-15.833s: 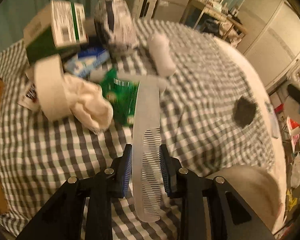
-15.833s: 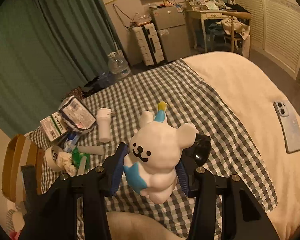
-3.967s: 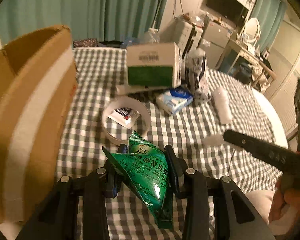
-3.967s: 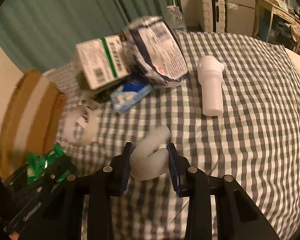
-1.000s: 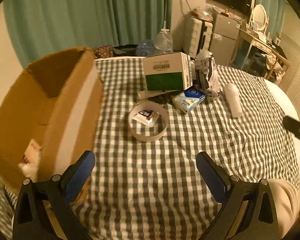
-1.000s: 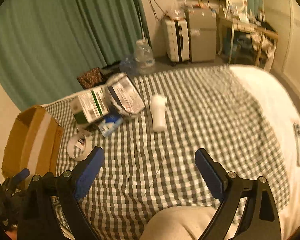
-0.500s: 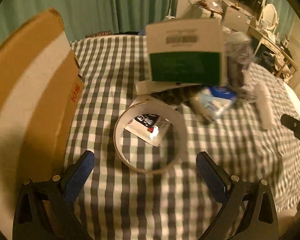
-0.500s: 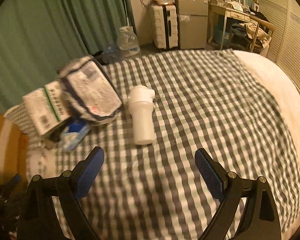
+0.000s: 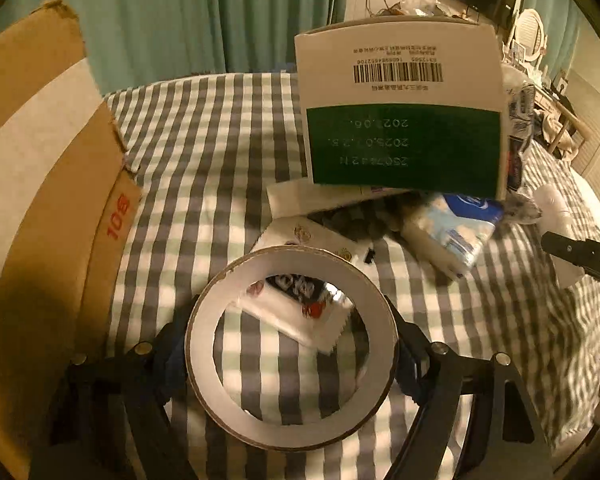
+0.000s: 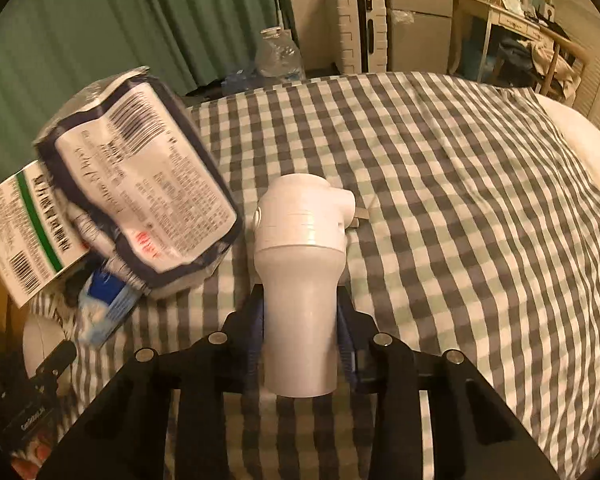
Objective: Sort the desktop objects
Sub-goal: 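Grasp the white tape roll with the left gripper while the right grasps the white plastic bottle, then carry the tape roll and bottle into the cardboard box and open both grippers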
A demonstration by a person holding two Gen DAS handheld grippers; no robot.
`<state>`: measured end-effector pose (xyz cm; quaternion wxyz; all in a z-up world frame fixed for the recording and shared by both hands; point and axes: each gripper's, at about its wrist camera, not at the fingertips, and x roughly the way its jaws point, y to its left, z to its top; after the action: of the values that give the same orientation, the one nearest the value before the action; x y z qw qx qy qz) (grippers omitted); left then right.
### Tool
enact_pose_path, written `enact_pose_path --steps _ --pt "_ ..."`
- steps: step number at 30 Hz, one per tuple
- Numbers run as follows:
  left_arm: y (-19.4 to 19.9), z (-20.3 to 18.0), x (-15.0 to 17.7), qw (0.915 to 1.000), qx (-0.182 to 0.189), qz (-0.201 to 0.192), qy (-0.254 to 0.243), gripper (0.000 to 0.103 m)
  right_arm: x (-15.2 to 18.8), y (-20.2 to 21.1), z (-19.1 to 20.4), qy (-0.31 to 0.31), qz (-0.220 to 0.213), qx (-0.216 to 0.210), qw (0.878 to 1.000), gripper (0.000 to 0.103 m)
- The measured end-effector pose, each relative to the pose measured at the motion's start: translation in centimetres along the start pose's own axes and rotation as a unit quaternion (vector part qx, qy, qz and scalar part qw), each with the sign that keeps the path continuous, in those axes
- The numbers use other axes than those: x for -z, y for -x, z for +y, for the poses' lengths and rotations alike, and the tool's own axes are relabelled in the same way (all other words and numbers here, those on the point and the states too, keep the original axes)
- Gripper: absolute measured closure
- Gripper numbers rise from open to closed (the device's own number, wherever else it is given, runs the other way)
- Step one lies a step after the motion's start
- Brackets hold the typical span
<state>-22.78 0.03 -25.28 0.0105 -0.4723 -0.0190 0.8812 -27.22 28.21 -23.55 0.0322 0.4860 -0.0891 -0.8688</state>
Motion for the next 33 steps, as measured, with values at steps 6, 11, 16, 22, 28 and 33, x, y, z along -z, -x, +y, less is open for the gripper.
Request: enact_pose_path --steps 6,11,16,22,28,33 --pt "8.0 -0.4 0.3 0.9976 0.041 -0.055 0.005 0.020 1.7 6.3 1.2 -0.017 -0.039 -0.036 0.998 0.071" --pt "15.6 -1.2 -1.0 0.9926 0.053 -0.108 -0.012 0.020 2.8 13.3 3.4 -0.019 -0.074 -0.076 0.994 0.071" --pt "22.9 -0.9 -1.6 0.9881 0.051 -0.145 -0.008 0.020 4.6 19.9 6.9 0.018 -0.107 -0.084 0.991 0.071" --pt "28.2 2.1 -0.4 0.9839 0.032 -0.175 0.015 0.020 6.6 26.2 11.7 0.074 -0.132 -0.098 0.984 0.071" --pt "29.6 8.8 0.7 0.9870 0.007 -0.151 0.056 0.020 8.8 29.2 17.6 0.111 -0.129 -0.147 0.974 0.071" --pt "29.6 14.4 2.0 0.9874 0.007 -0.140 0.074 0.020 10.0 27.6 23.7 0.156 -0.097 -0.192 0.964 0.071"
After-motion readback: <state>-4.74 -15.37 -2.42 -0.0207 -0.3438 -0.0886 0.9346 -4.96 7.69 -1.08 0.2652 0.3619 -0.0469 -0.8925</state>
